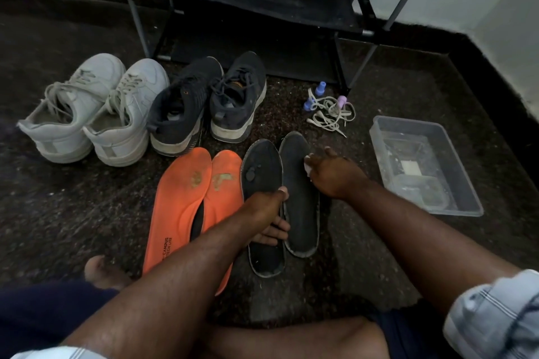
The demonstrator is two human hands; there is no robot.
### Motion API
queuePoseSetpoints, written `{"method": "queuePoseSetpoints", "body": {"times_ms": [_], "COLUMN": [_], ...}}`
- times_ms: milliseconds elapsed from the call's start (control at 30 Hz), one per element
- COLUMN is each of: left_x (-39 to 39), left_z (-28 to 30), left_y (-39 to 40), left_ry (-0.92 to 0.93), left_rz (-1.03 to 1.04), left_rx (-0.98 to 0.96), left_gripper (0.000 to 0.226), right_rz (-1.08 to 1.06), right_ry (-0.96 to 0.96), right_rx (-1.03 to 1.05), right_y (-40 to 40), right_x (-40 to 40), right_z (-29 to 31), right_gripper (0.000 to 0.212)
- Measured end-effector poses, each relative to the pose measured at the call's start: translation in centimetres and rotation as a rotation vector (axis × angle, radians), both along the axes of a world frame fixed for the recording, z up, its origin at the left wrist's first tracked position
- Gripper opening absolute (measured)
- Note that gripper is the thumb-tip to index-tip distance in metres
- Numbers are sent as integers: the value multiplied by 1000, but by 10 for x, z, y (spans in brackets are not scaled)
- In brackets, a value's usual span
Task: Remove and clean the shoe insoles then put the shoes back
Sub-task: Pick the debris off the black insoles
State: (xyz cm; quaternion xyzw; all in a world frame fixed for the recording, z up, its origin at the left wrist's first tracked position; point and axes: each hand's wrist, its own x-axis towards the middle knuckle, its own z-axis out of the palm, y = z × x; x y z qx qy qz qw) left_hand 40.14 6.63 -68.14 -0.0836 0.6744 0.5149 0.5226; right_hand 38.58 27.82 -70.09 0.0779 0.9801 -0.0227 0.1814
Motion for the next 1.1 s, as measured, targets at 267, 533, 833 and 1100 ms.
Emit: {"method": "queuePoseSetpoints", "body": {"times_ms": [267,533,833,1100], "left_x": [-1,0,0,1], "left_z": [-2,2,0,1], "left_y": [0,-3,-2,-1], "left_ry": [-14,6,-1,1], "left_rz": [19,10,9,20], "left_rx": [-10,-4,-4,-11], "left_gripper": [54,51,54,52], "right_rz": [-14,-10,122,134], "right_ry": [-44,-95,-97,-192], "right_rx": [-68,-76,36,-25], "right_y": [-9,-18,-20,-24], "right_x": [-40,29,47,69], "right_z": [6,16,20,23], "right_gripper": [52,50,56,56]}}
